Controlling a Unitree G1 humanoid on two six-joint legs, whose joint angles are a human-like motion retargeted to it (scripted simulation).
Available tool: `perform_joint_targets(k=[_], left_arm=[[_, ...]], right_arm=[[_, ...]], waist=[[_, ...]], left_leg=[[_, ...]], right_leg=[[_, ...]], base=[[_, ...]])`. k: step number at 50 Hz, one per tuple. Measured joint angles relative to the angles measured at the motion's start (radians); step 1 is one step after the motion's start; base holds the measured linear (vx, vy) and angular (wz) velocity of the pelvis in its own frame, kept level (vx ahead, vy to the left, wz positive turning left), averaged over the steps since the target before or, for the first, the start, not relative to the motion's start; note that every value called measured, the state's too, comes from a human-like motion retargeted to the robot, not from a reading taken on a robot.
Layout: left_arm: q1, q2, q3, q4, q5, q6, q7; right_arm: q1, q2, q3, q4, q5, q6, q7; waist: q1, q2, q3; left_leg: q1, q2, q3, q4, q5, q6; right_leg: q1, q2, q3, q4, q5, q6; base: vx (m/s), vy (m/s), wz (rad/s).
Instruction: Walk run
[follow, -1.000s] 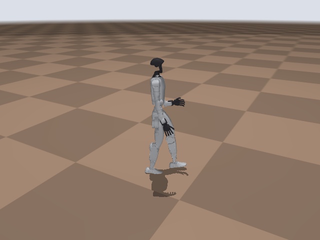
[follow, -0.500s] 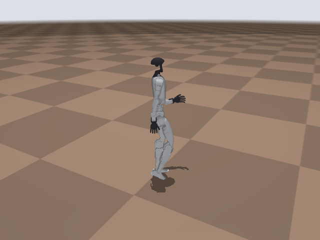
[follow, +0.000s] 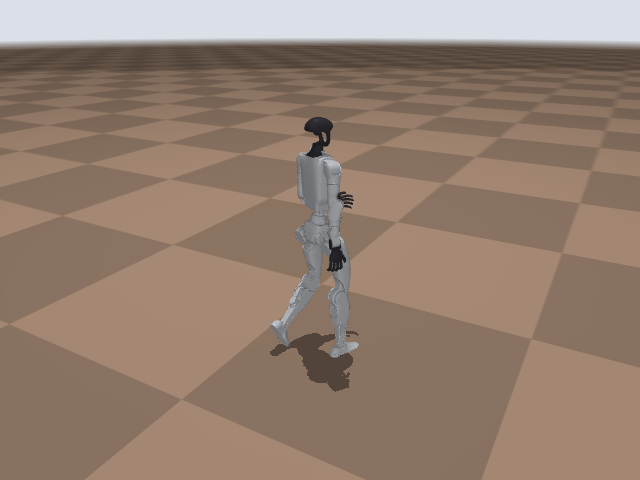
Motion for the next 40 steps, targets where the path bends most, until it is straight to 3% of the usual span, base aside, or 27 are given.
perform_joint_targets(k=[3,7,10,13,15,17,20,22,23,25,27,30,35,40], left_arm=[[0.003,0.008,0.017,-0.011,-0.007,0.003,0.001],[0.005,0.019,0.028,-0.034,-0.006,0.001,-0.009],[0.003,0.017,0.03,-0.047,-0.002,0.003,0.001],[0.003,0.0,0.039,-0.054,0.003,0.009,0.012],[0.003,-0.009,0.047,-0.051,0.008,0.013,0.017],[0.01,-0.013,0.063,-0.045,0.011,0.017,0.018],[0.018,-0.017,0.084,-0.023,0.016,0.021,0.016],[0.012,-0.018,0.097,-0.001,0.019,0.023,0.015],[0.009,-0.018,0.103,0.006,0.02,0.027,0.019],[-0.001,-0.016,0.099,0.011,0.022,0.032,0.032],[-0.018,-0.014,0.085,0.01,0.017,0.033,0.031],[-0.053,-0.011,0.062,0.015,0.001,0.034,0.019],[-0.1,0.011,-0.004,0.007,-0.007,0.021,0.004],[-0.138,0.026,-0.052,-0.008,-0.017,0.007,-0.02]], right_arm=[[-0.076,-0.037,0.009,-0.05,0.003,-0.024,-0.007],[-0.146,-0.088,0.035,-0.138,-0.015,-0.066,0.012],[-0.184,-0.131,0.051,-0.19,-0.029,-0.085,0.011],[-0.204,-0.163,0.053,-0.218,-0.053,-0.092,-0.006],[-0.207,-0.172,0.049,-0.221,-0.06,-0.095,-0.017],[-0.199,-0.163,0.05,-0.21,-0.058,-0.094,-0.024],[-0.169,-0.136,0.044,-0.181,-0.068,-0.07,-0.034],[-0.141,-0.109,0.035,-0.155,-0.1,-0.052,-0.044],[-0.123,-0.092,0.035,-0.144,-0.119,-0.05,-0.051],[-0.085,-0.06,0.032,-0.122,-0.158,-0.057,-0.07],[-0.052,-0.046,0.038,-0.091,-0.179,-0.058,-0.081],[-0.003,-0.021,0.05,-0.057,-0.184,-0.038,-0.086],[0.088,0.048,0.048,-0.022,-0.134,-0.059,-0.082],[0.151,0.105,0.097,0.005,-0.117,-0.071,-0.054]], waist=[[0.082,-0.034,0.019],[0.182,-0.05,0.034],[0.209,-0.034,0.037],[0.214,-0.028,0.031],[0.197,-0.033,0.016],[0.228,-0.068,0.01],[0.284,-0.097,-0.003],[0.281,-0.1,-0.018],[0.281,-0.09,-0.019],[0.247,-0.036,-0.022],[0.226,0.018,-0.025],[0.209,0.085,-0.023],[0.148,0.145,-0.017],[0.095,0.131,0.004]], left_leg=[[-0.124,0.024,0.14,0.013,-0.156,0.105],[-0.255,-0.016,0.175,-0.197,-0.294,0.179],[-0.284,0.023,0.286,-0.455,-0.323,0.264],[-0.291,-0.026,0.343,-0.688,-0.402,0.302],[-0.276,-0.067,0.384,-0.802,-0.411,0.348],[-0.222,-0.032,0.517,-0.81,-0.377,0.359],[-0.167,-0.022,0.543,-0.79,-0.361,0.359],[-0.189,-0.057,0.352,-0.763,-0.403,0.359],[-0.177,-0.04,0.358,-0.744,-0.415,0.359],[-0.138,-0.021,0.306,-0.728,-0.445,0.359],[-0.103,-0.012,0.239,-0.723,-0.468,0.359],[-0.06,-0.01,0.153,-0.718,-0.488,0.359],[0.018,-0.05,0.013,-0.742,-0.478,0.359],[0.094,-0.123,-0.143,-0.739,-0.492,0.359]], right_leg=[[0.062,-0.011,-0.048,-0.032,-0.002,-0.012],[0.137,0.021,-0.065,-0.073,-0.024,-0.038],[0.195,0.063,-0.125,-0.094,-0.061,-0.06],[0.251,0.091,-0.171,-0.102,-0.097,-0.073],[0.278,0.097,-0.22,-0.097,-0.115,-0.074],[0.313,0.099,-0.202,-0.073,-0.105,-0.078],[0.354,0.083,-0.205,-0.011,-0.007,-0.007],[0.348,0.081,-0.229,0.06,0.17,0.08],[0.341,0.085,-0.207,0.114,0.268,0.134],[0.285,0.162,-0.142,0.26,0.419,0.188],[0.197,0.269,-0.051,0.435,0.48,0.193],[0.072,0.318,0.008,0.623,0.302,0.144],[-0.084,0.189,0.005,0.61,0.073,0.016],[-0.145,0.144,0.187,0.285,0.048,0.056]], base=[[0.57,-0.21,-0.31],[0.71,-0.15,-0.21],[0.62,-0.09,0.55],[0.66,-0.06,0.77],[0.79,-0.1,0.86],[0.79,-0.24,-0.08],[1.05,-0.02,-0.22],[0.84,0.04,0.56],[0.88,0.22,0.96],[0.89,0.24,1.62],[0.82,0.21,1.83],[0.63,0.22,1.7],[0.56,0.15,2.29],[0.54,-0.04,2.34]])
